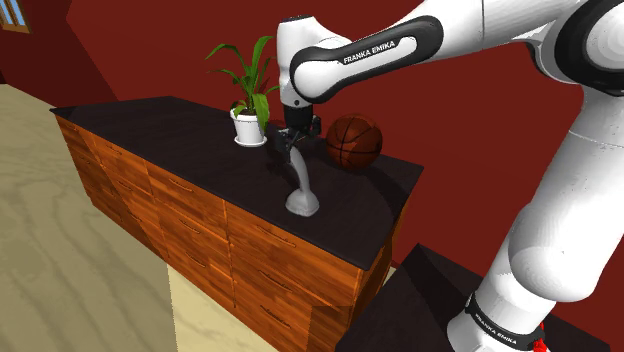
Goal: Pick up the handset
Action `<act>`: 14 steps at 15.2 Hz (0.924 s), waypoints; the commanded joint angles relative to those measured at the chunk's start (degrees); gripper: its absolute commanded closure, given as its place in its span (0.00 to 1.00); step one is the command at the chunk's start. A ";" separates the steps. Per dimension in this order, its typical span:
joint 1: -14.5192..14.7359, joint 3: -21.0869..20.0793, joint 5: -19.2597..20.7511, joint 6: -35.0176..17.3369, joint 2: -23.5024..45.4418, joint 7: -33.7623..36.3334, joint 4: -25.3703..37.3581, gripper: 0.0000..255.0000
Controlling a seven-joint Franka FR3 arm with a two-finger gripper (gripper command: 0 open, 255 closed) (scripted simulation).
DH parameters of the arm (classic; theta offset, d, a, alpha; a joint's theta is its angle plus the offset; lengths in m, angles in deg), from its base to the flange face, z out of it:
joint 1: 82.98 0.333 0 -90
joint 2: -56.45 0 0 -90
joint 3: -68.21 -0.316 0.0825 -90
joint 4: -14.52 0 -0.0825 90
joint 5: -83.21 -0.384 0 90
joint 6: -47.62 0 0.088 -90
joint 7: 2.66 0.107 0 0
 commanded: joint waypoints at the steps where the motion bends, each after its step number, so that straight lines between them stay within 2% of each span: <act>1: 0.02 -0.02 0.29 -1.42 0.39 0.47 -1.05 0.00; 6: 0.00 0.02 0.79 -3.95 1.12 1.21 -2.96 0.00; 7: 0.02 0.00 0.79 -3.88 1.15 1.23 -2.86 1.00; 14: 0.02 0.00 0.78 -3.88 1.13 1.23 -2.89 1.00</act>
